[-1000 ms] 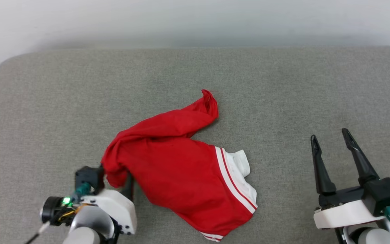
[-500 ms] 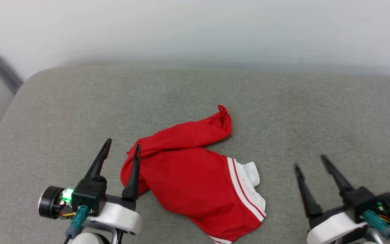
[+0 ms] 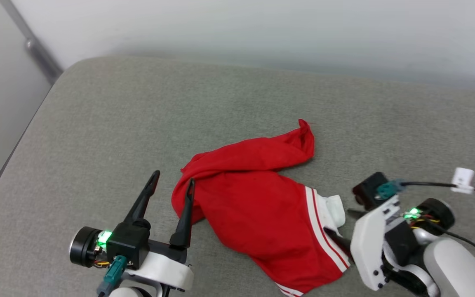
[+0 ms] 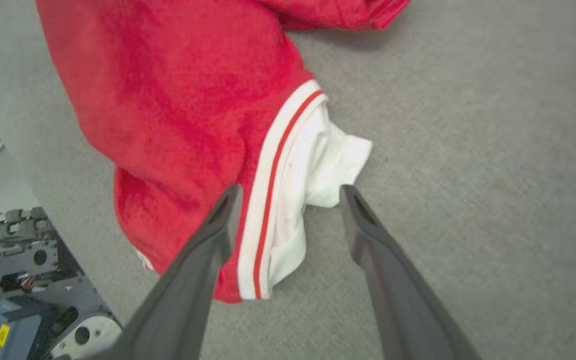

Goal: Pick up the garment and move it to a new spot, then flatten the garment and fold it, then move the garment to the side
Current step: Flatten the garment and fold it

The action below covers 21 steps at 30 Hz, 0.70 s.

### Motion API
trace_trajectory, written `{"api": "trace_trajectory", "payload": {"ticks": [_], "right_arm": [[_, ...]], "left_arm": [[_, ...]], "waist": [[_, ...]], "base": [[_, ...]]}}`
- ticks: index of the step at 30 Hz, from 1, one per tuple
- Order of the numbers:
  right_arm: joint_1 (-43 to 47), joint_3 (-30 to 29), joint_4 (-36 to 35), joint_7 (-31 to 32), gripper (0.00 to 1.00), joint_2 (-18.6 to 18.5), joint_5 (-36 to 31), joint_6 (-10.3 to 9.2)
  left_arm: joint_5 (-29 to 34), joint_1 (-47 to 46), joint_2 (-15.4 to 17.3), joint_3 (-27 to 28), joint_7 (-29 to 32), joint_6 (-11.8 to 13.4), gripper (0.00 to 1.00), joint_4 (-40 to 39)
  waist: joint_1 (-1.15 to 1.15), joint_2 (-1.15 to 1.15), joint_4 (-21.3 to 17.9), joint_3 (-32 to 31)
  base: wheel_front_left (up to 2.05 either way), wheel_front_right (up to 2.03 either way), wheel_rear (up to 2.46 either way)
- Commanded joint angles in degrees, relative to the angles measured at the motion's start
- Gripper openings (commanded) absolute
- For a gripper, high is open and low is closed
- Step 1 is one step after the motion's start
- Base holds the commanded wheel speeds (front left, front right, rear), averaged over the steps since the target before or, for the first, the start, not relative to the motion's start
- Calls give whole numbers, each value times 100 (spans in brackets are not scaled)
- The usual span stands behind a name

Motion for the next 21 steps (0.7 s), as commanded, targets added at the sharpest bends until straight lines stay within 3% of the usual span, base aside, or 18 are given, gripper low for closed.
{"api": "trace_trajectory", "payload": {"ticks": [1,7,15,16,21], "right_arm": [[-208,131,144,514,100,91,223,-1],[-643,319,750,1708,100,227,83,-1],[-588,554,1276,1844,100,261,-77,-1],[-550,599,1330,1831,0,248,-59,0],[-533,589,1487,1605,0,28,-97,-3]], "left_arm": [[33,7,-66,-3,-28,-71,100,34],[104,-82,-296,21,-22,-266,100,69],[214,-113,-529,146,-22,-462,100,54],[222,-111,-550,167,-22,-487,100,48],[291,-45,-600,302,-22,-556,100,78]], "waist": [[1,0,166,133],[1,0,490,298],[1,0,732,471],[1,0,740,481],[1,0,678,456]], "base": [[0,0,0],[0,0,0],[0,0,0],[0,0,0],[0,0,0]]}}
